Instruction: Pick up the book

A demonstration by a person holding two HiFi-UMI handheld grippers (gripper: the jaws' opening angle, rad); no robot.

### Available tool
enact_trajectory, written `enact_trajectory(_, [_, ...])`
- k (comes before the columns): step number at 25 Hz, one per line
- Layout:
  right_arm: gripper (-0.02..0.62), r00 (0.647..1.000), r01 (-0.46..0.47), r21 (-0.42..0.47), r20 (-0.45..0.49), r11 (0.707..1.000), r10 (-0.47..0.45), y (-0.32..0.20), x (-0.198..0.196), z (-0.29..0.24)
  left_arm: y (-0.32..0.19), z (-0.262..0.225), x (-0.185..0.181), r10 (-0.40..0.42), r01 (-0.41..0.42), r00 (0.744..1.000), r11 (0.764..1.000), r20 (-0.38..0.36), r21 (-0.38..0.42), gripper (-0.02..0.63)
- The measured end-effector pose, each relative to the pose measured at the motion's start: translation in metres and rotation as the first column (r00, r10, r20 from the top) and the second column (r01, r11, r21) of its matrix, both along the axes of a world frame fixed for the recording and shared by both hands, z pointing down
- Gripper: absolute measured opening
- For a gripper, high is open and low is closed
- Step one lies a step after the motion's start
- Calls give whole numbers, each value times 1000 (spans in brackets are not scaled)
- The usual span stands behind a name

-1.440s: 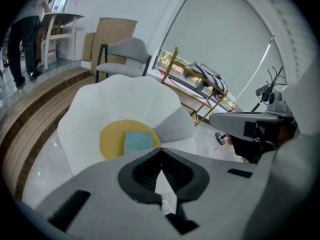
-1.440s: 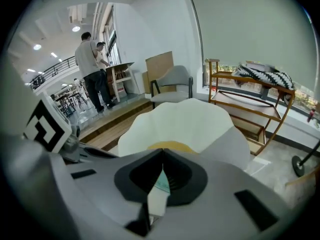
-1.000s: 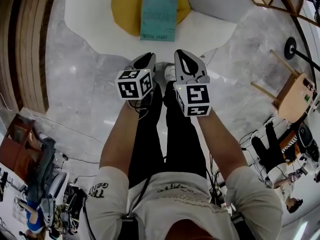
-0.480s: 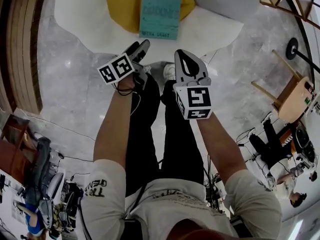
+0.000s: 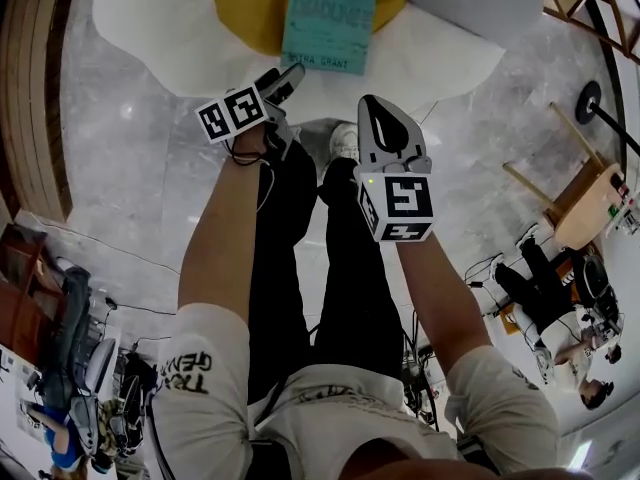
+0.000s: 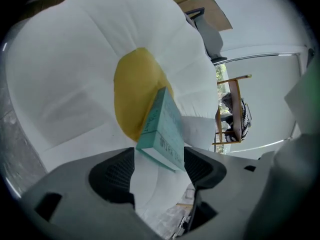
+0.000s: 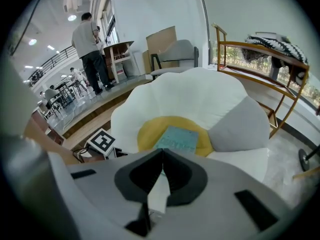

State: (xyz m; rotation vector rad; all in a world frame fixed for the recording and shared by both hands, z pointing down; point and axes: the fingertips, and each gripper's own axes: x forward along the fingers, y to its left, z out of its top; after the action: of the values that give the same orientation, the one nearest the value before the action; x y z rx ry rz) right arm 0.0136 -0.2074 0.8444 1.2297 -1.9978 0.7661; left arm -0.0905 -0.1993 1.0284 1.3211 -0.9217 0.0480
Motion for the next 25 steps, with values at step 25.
enact_trajectory(25, [26, 999, -40, -76, -17, 996, 39, 4, 15, 23, -19, 13, 19, -105, 105, 977, 994, -185, -6, 307])
